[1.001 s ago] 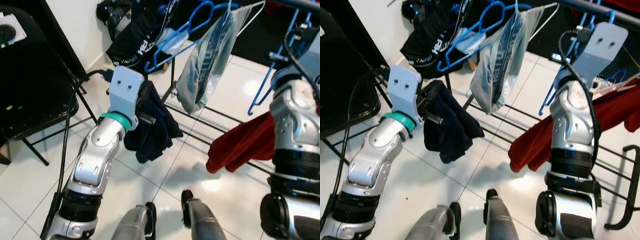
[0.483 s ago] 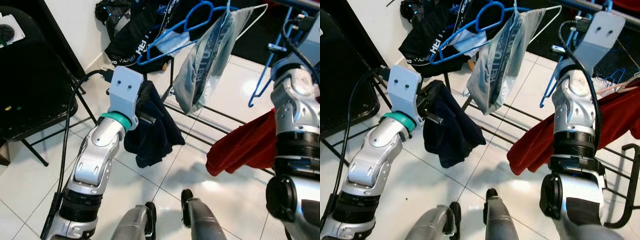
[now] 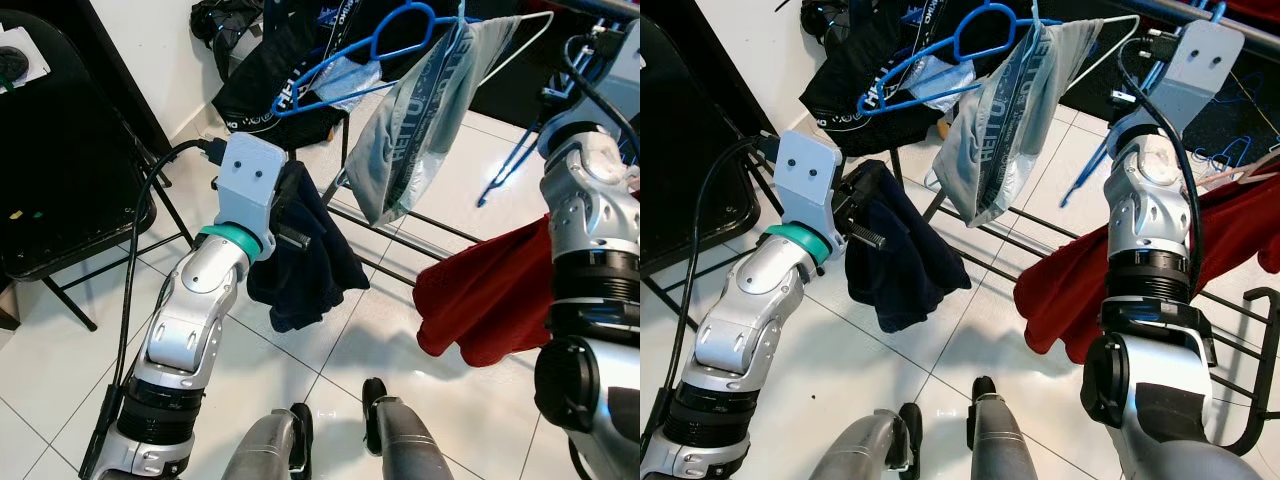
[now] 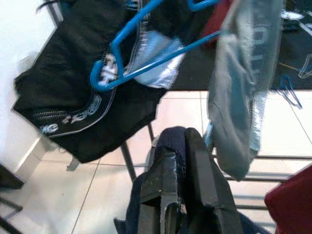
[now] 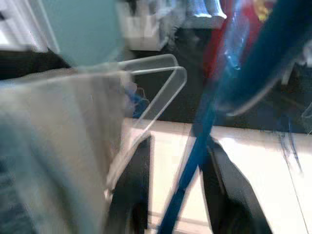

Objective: Hang hanger

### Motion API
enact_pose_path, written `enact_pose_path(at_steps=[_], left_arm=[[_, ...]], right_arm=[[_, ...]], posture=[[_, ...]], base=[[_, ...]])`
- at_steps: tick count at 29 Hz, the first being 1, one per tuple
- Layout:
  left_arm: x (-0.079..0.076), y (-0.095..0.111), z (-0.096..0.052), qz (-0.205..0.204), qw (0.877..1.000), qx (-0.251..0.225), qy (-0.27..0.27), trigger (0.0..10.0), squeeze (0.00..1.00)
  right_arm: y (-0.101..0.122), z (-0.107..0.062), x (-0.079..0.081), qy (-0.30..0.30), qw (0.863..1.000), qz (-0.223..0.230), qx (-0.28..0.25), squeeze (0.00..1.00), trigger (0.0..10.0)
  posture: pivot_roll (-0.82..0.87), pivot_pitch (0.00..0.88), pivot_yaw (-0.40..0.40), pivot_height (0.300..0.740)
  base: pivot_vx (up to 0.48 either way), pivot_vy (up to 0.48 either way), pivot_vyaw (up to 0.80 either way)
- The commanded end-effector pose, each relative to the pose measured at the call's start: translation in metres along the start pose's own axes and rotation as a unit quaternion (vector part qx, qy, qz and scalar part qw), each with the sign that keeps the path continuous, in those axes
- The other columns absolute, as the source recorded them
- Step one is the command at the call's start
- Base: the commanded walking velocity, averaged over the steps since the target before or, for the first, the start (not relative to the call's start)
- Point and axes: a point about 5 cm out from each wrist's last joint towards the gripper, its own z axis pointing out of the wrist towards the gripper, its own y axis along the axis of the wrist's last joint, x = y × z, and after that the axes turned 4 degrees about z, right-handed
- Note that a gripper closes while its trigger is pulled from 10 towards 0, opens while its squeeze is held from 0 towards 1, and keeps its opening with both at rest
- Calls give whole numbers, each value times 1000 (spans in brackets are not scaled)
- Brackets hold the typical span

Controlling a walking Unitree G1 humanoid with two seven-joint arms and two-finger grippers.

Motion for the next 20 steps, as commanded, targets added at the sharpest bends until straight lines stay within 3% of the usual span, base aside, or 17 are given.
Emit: enact_pose_path(at_steps=[1, 2, 3, 4, 5, 6, 9, 10, 17, 20], left_arm=[[-1, 6, -2, 2, 1000, -20, -1, 10000, 0], [-3, 5, -4, -10, 1000, -20, -1, 10000, 0], [-3, 5, -4, -10, 1000, -20, -1, 10000, 0], [-4, 4, -5, -19, 1000, -20, -1, 10000, 0], [-4, 4, -5, -19, 1000, -20, -1, 10000, 0], [-6, 3, -6, -26, 999, -20, -2, 10000, 0], [-6, 3, -6, -26, 999, -20, -2, 10000, 0], [-7, 3, -5, -28, 999, -20, -4, 10000, 0], [-7, 2, -4, -29, 999, -21, -2, 10000, 0], [-5, 1, -7, -30, 999, -18, 5, 10000, 0]], right_arm=[[-5, -3, 2, 7, 1000, -11, 12, 0, 10000], [-13, -29, 1, 26, 999, -47, -1, 0, 10000], [-13, -29, 1, 26, 999, -47, -1, 0, 10000], [-22, -57, 1, 47, 997, -66, -2, 0, 10000], [-22, -57, 1, 47, 997, -66, -2, 0, 10000], [-30, -79, 1, 60, 995, -78, 3, 0, 10000], [-30, -79, 1, 60, 995, -78, 3, 0, 10000], [-37, -94, 0, 67, 994, -81, 12, 0, 10000], [-52, -110, 6, 90, 992, -80, 32, 0, 10000], [-61, -118, 16, 124, 987, -99, 33, 0, 10000]], posture=[[-124, 169, 93, 740], [-134, 168, 92, 740], [-134, 168, 92, 740], [-151, 166, 92, 740], [-151, 166, 92, 740], [-160, 166, 92, 740], [-160, 166, 92, 740], [-170, 165, 91, 740], [-164, 164, 76, 740], [-155, 166, 68, 740]], base=[[0, 0, 0], [0, 0, 0], [0, 0, 0], [0, 0, 0], [0, 0, 0], [0, 0, 0], [0, 0, 0], [0, 0, 0], [0, 0, 0], [0, 0, 0]])
